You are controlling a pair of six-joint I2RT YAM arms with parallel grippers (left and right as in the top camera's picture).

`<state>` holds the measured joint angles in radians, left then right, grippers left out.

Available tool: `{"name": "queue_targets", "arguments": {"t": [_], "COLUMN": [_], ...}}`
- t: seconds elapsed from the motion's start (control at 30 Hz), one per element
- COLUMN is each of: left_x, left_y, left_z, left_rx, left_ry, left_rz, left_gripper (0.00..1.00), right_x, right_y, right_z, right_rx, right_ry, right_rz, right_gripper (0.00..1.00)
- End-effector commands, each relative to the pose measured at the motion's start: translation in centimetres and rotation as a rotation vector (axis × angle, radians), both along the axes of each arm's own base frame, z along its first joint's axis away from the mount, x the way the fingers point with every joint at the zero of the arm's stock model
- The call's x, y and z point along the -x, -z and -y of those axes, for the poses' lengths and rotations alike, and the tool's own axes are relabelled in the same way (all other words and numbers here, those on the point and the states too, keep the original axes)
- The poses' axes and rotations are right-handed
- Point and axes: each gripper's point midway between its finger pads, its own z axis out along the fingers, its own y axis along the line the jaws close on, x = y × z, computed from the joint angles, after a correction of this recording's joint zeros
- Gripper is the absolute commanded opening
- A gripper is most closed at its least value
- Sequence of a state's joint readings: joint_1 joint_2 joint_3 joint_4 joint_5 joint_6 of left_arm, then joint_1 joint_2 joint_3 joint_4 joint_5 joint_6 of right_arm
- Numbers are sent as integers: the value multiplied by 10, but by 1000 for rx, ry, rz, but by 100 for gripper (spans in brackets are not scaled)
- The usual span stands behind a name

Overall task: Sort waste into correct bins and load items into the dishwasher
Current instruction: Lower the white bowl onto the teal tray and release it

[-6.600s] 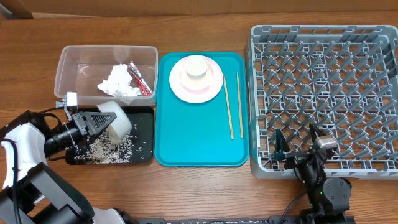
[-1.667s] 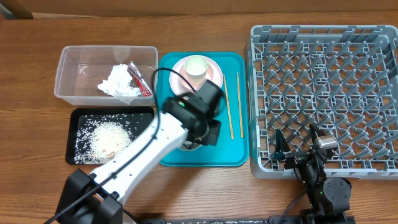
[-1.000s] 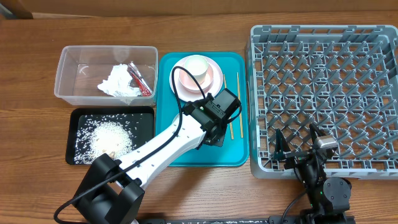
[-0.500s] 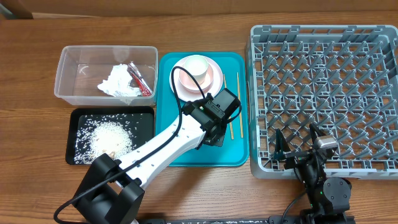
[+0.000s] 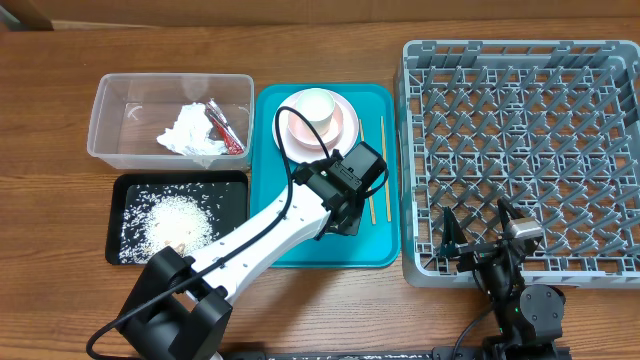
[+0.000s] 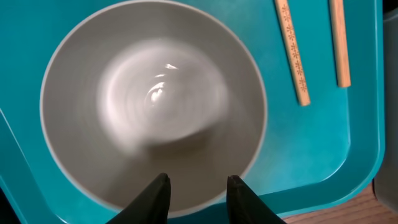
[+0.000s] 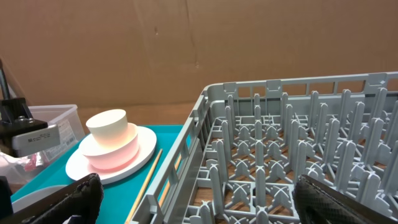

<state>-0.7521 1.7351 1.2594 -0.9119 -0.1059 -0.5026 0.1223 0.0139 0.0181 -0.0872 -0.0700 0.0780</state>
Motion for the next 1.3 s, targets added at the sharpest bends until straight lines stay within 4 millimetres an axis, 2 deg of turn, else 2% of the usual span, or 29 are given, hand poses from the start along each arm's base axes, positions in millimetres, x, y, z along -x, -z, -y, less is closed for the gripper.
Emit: {"name": "queue_targets", "arguments": {"t": [0.0, 0.37, 0.53, 0.63, 0.7, 0.8, 1.07, 1.27], "left_x": [-10, -15, -10, -8, -7, -9, -8, -10], "left_y": [-4, 0, 17, 29, 33, 33, 34, 35], "left_z": [-3, -14, -18, -22, -29, -33, -49, -65], "left_rx": [5, 1, -2, -10, -36, -52, -81, -101], "left_ry": [-31, -71, -77, -79, -84, -92, -119, -158], "left_rz": [17, 9, 5, 10, 18, 24, -5, -29], "left_gripper": [33, 5, 4, 8, 20, 29, 34, 34], "right_x": [0, 0, 0, 0, 0, 0, 0, 0], "right_y": [1, 1, 1, 1, 1, 1, 1, 1], "right_z": [1, 1, 1, 1, 1, 1, 1, 1], "right_rx": [-1, -1, -2, -1, -1, -2, -2, -2], "right_ry": [6, 6, 7, 7, 6, 7, 7, 7], "right_rz": [8, 8, 8, 7, 8, 8, 8, 8], "right_gripper": [100, 100, 100, 100, 100, 100, 100, 100]}}
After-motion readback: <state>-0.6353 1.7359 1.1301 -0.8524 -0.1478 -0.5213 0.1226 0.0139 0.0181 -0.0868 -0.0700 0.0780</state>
